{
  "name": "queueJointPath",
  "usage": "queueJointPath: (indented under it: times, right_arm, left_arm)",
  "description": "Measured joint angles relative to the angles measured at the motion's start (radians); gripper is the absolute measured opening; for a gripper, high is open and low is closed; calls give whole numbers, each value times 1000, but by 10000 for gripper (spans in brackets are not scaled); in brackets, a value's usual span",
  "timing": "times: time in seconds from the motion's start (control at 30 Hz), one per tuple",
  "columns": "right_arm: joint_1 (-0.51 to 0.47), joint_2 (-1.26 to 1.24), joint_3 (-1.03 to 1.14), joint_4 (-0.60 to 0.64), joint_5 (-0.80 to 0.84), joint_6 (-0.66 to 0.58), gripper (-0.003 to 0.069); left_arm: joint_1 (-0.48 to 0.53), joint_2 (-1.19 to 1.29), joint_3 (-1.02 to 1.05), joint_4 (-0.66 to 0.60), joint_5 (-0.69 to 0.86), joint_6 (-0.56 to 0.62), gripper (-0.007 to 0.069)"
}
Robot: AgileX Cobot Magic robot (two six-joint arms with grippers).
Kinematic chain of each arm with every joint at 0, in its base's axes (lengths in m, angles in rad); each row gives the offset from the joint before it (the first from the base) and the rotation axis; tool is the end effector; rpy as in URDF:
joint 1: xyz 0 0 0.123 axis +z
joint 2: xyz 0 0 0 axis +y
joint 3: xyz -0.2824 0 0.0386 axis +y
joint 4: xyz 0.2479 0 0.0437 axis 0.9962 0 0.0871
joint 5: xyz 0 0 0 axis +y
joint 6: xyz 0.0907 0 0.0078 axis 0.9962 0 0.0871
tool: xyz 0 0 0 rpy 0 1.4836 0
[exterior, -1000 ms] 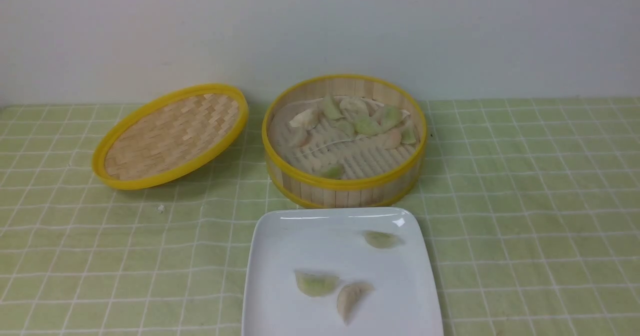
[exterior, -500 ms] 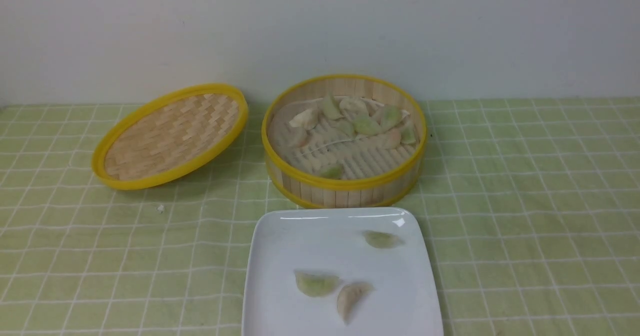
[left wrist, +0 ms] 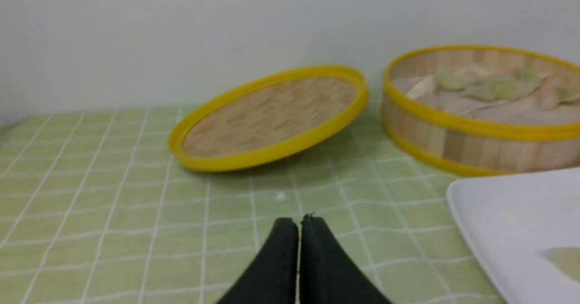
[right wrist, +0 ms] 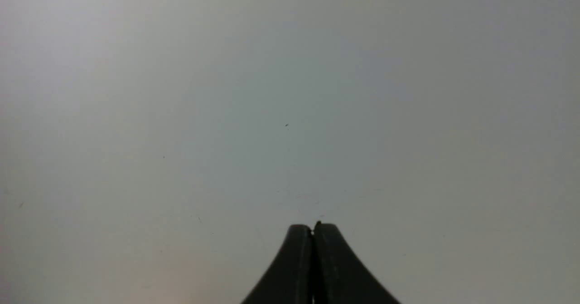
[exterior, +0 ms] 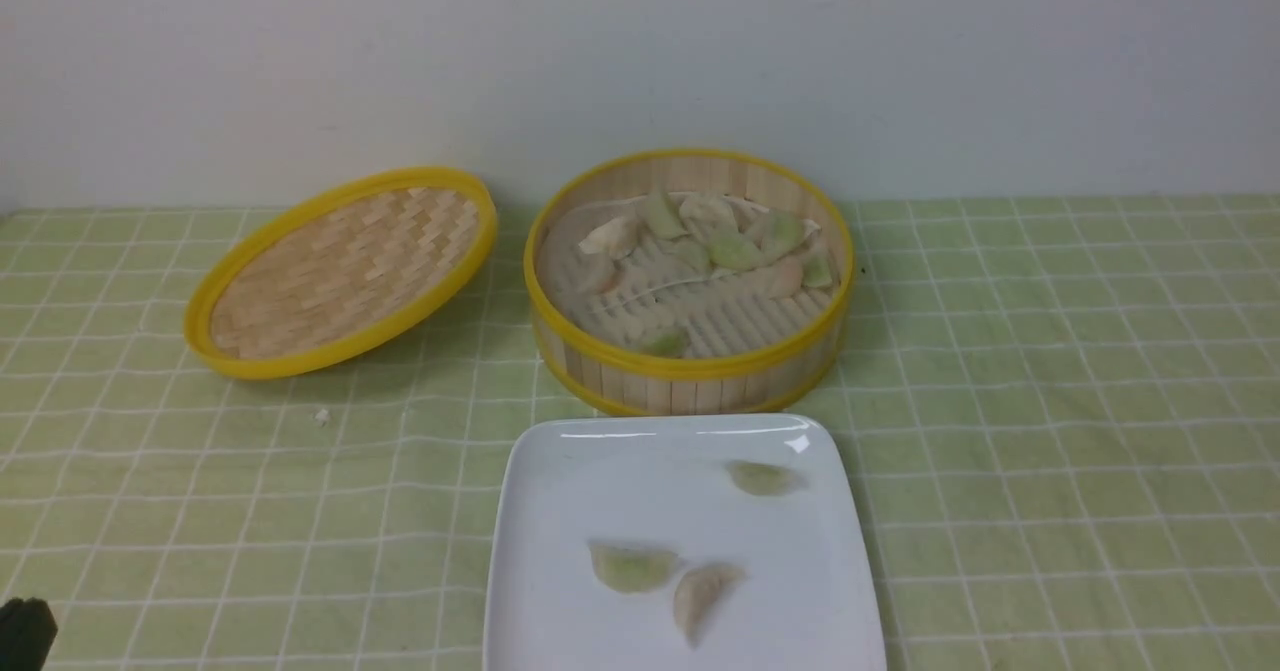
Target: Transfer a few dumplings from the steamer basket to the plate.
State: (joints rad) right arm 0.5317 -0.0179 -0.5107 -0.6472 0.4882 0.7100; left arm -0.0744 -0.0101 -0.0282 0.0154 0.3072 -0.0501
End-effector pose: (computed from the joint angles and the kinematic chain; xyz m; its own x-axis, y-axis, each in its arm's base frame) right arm 0.0082 -0.0251 0.3378 0.1525 0.2245 -0.9625 -0.2686 0.9466 0.1782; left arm 0.0527 -0.0035 0.1953 -0.1825 -0.0219 -0.9830 0.0633 0.9974 -0.0340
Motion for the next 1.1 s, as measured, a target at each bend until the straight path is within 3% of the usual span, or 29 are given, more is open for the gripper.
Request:
queueJointPath:
  times: [0.17,0.4,1.1]
  right_arm:
    - [0,0,0,0,0,0,-14]
    - [0,0,0,0,0,0,-14]
    - [0,0,0,0,0,17,-14]
  left_arm:
    - [70,0,56,-2,-1,11,-6]
    - [71,0,58,-8,65,33,-6]
    - [72,0,58,-9,72,34,-6]
